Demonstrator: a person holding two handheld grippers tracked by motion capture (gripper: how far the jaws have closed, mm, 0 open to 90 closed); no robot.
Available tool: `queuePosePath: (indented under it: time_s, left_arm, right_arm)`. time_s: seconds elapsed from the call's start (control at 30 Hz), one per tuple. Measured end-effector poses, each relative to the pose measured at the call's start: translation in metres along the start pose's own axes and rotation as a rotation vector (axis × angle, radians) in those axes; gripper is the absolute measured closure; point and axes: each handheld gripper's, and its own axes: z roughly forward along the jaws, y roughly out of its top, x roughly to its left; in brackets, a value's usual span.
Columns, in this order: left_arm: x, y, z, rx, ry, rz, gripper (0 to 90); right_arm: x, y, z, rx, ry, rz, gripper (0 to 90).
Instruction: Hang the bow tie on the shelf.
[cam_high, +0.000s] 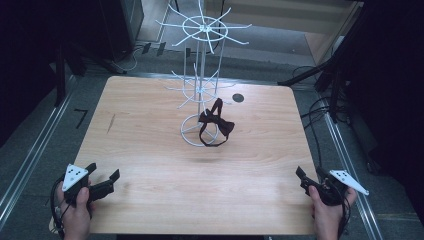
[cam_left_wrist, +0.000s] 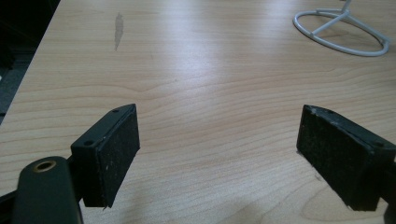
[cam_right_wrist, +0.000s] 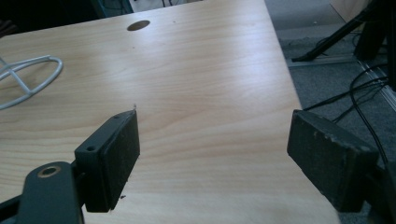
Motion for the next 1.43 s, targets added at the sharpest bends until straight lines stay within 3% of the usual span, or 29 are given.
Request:
queuePosePath:
  time_s: [0.23, 0.83, 1.03, 1.37, 1.4, 1.43]
  left_arm:
    - [0.001, 0.000, -0.001, -0.005, -0.004, -0.006, 14.0]
    - [0.002, 0.000, -0.001, -0.013, -0.004, -0.016, 13.8]
    - [0.002, 0.000, -0.001, -0.013, -0.001, -0.014, 13.8]
    - [0.003, -0.001, -0.002, -0.014, -0.006, -0.021, 13.8]
    - [0.003, -0.001, -0.002, -0.018, -0.008, -0.023, 13.8]
    - [0.003, -0.001, -0.002, -0.018, -0.008, -0.023, 13.8]
  right_arm:
    - [-0.018, -0.014, -0.012, 0.005, -0.010, 0.014, 16.5]
    - [-0.032, -0.030, -0.029, 0.044, -0.035, 0.024, 9.8]
    - [-0.032, -0.032, -0.031, 0.031, -0.031, 0.057, 10.6]
    - [-0.031, -0.032, -0.030, 0.040, -0.054, 0.046, 13.5]
    - [-0.031, -0.032, -0.031, 0.034, -0.052, 0.080, 13.6]
    - [-0.031, -0.032, -0.031, 0.034, -0.052, 0.080, 13.6]
